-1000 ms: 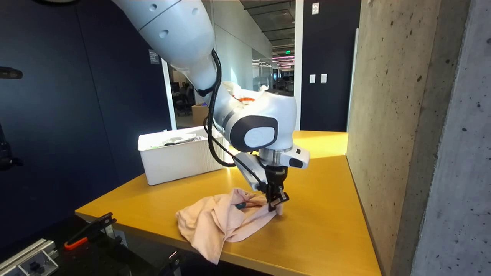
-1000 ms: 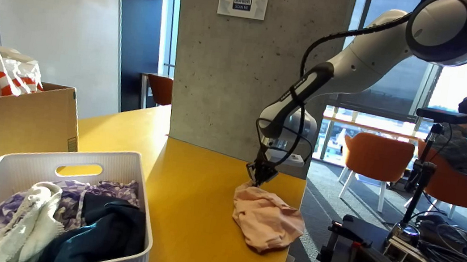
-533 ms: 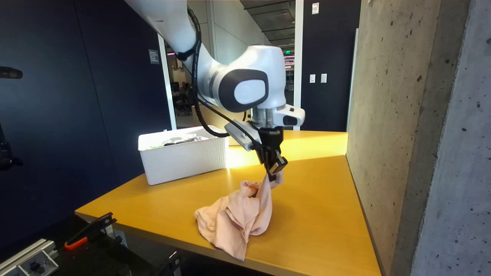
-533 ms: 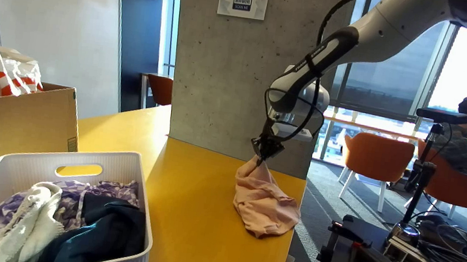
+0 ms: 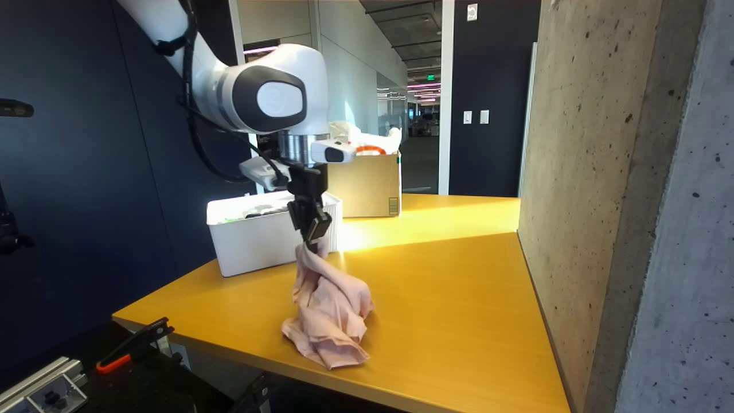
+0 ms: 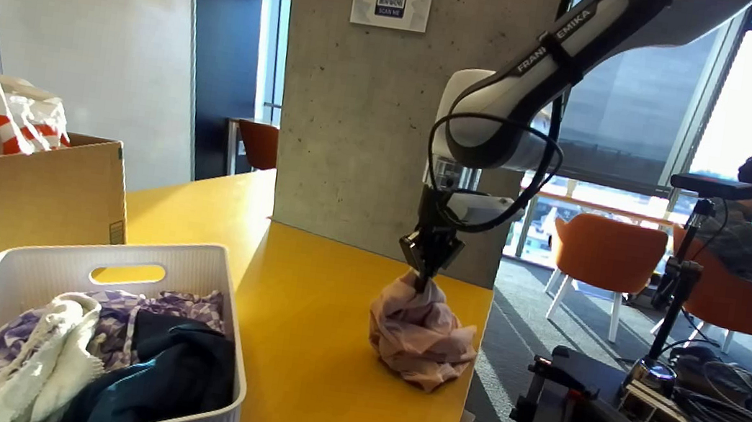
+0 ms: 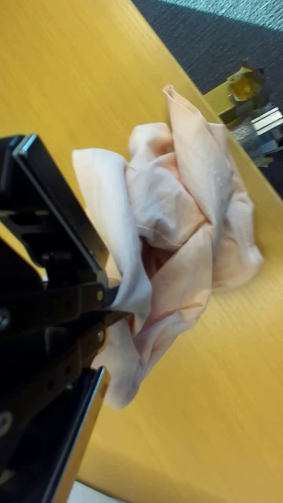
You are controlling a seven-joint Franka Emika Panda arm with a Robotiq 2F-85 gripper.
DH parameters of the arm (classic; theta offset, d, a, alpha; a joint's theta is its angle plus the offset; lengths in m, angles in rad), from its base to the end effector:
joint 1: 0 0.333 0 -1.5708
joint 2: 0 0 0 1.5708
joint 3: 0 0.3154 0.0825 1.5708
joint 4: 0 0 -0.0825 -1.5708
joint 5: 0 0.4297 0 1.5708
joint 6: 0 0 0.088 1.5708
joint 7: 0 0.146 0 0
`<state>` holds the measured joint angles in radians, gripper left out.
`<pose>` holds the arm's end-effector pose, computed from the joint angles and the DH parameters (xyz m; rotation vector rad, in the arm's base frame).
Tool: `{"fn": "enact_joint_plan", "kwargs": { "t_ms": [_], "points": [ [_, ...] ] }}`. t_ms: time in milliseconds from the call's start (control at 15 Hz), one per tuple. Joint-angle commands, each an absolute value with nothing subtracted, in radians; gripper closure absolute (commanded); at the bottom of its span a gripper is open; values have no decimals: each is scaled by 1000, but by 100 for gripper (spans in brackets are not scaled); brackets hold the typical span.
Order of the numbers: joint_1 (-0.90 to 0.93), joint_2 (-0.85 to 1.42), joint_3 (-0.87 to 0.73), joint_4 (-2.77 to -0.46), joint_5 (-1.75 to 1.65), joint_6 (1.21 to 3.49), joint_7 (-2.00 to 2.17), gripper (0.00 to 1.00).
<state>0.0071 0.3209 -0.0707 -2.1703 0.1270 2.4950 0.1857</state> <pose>0.5913 -0.0369 0.1691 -3.0406 0.5327 -0.0034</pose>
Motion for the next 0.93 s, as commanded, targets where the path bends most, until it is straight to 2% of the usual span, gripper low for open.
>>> {"fn": "enact_joint_plan", "kwargs": {
  "t_ms": [0,200,667,733,867],
  "points": [
    [55,234,-81,-2310,47,2450,306,99],
    [62,264,-128,-2341,-42,2496,449,99],
    [72,436,-181,-2230,-96,2535,569,99],
    [77,454,-186,-2216,-96,2536,576,70],
    [86,463,-192,-2213,-93,2544,588,62]
  ]
}}
